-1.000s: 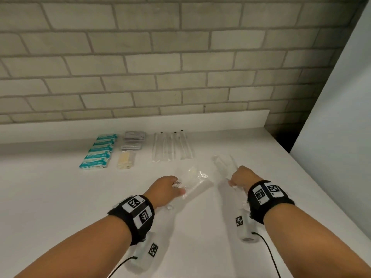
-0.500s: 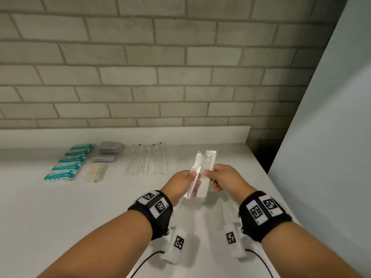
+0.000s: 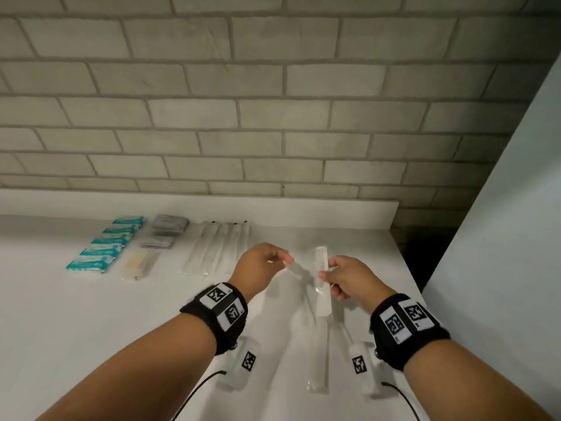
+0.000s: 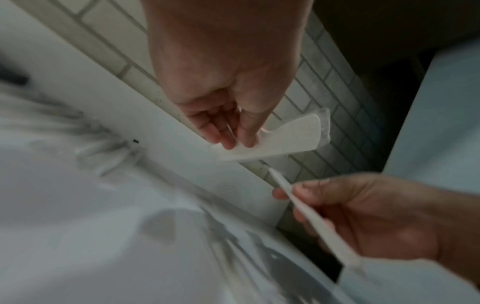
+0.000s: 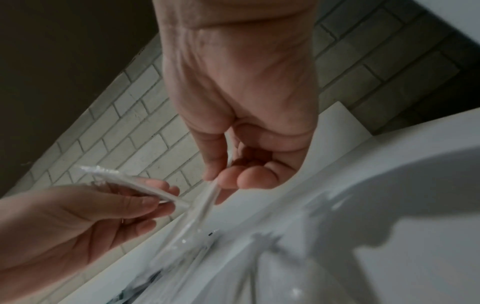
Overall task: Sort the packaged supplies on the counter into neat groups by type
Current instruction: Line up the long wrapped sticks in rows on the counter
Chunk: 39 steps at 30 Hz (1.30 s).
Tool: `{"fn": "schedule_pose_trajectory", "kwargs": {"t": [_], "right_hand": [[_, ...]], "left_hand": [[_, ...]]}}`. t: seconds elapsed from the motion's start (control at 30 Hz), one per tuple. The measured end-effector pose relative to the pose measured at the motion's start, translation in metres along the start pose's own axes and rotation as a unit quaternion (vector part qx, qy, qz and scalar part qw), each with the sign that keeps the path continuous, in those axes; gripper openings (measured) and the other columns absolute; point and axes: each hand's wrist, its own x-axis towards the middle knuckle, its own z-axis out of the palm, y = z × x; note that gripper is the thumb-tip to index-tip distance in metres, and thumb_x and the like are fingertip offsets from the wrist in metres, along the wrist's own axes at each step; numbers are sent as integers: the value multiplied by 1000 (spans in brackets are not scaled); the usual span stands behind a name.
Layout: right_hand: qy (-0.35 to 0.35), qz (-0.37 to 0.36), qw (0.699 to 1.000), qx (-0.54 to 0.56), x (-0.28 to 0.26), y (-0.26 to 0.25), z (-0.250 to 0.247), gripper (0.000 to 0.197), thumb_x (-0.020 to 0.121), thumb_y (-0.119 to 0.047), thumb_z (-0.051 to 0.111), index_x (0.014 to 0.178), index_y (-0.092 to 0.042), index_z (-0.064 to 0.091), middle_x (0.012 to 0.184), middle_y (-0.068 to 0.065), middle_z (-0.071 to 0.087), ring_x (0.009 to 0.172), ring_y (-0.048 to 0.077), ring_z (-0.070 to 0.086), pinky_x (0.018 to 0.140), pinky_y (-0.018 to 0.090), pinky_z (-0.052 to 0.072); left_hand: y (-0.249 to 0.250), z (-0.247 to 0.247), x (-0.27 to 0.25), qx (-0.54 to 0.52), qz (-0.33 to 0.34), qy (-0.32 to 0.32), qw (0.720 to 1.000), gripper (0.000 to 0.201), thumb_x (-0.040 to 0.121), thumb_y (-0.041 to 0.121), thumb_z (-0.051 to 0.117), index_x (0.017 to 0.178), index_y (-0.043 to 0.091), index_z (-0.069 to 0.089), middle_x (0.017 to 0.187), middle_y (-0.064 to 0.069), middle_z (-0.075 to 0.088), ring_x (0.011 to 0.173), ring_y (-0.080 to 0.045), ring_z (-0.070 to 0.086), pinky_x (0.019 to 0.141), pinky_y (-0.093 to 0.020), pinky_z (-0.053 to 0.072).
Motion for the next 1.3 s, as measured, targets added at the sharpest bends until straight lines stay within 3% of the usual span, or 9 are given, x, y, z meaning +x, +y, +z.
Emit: {"fn": "schedule_pose_trajectory", "kwargs": {"t": [0.13,0.2,0.3,0.43,0.73,0.87,1.13,1.23,1.3], "right_hand": [[46,-6,998,-35,35,-22,3,31,92,-22,62,121,-21,52,82,3,61,55,14,54,46,22,45],[40,-26,990,-136,50,-21,6,45,90,-23,62,132,-19,50,102,2,58,82,20,61,72,31,55],[-33,-43,955,-291,64,-13,14,48,89,-27,63,135,-19,55,131,3,59,121,23,55,102,34,44],[-75,-42,918,-386,75,-16,25,51,89,-36,62,136,-20,53,140,0,53,127,21,50,104,31,40],[-89,-80,876,-468,104,-29,43,61,94,-20,52,150,-28,30,159,-5,22,139,22,36,111,32,31],[-104,-62,878,-463,112,-34,42,64,92,-17,55,151,-23,31,160,0,23,143,22,29,114,30,26],[-73,-50,915,-395,94,-29,37,64,89,-22,62,148,-17,37,153,6,38,136,24,40,111,31,33],[15,-40,944,-329,76,-30,36,54,83,-38,69,128,-12,54,131,7,56,114,25,57,95,34,47],[-26,-3,922,-387,60,-31,42,47,79,-45,72,109,-13,57,112,4,61,96,22,61,79,32,51]], "left_hand": [[-13,-11,40,130,-11,-66,989,42,91,-6,40,103,17,73,128,14,58,117,-3,55,88,-3,37],[-29,-13,52,224,-26,-121,967,49,90,-7,37,118,20,67,140,11,51,130,-9,47,103,-14,33],[-47,-7,60,367,10,-191,910,41,97,15,43,133,28,55,148,13,42,141,-11,33,114,-26,26],[-58,2,75,463,44,-219,858,50,93,42,50,141,32,45,152,15,37,146,-13,20,117,-35,18],[-56,4,103,449,25,-209,869,57,88,46,56,141,29,44,148,6,44,140,-18,34,114,-34,23],[-53,2,104,417,3,-224,881,57,92,39,54,146,28,39,156,13,27,141,-16,32,115,-32,26],[-47,4,103,421,-10,-228,878,55,94,35,52,146,23,38,156,7,30,139,-21,35,113,-34,30],[-45,5,102,425,-15,-231,875,55,94,35,51,146,22,38,155,4,33,137,-23,38,112,-36,33],[-45,4,103,429,-17,-234,872,55,94,36,51,146,22,39,153,3,36,136,-23,38,111,-36,33]]}}
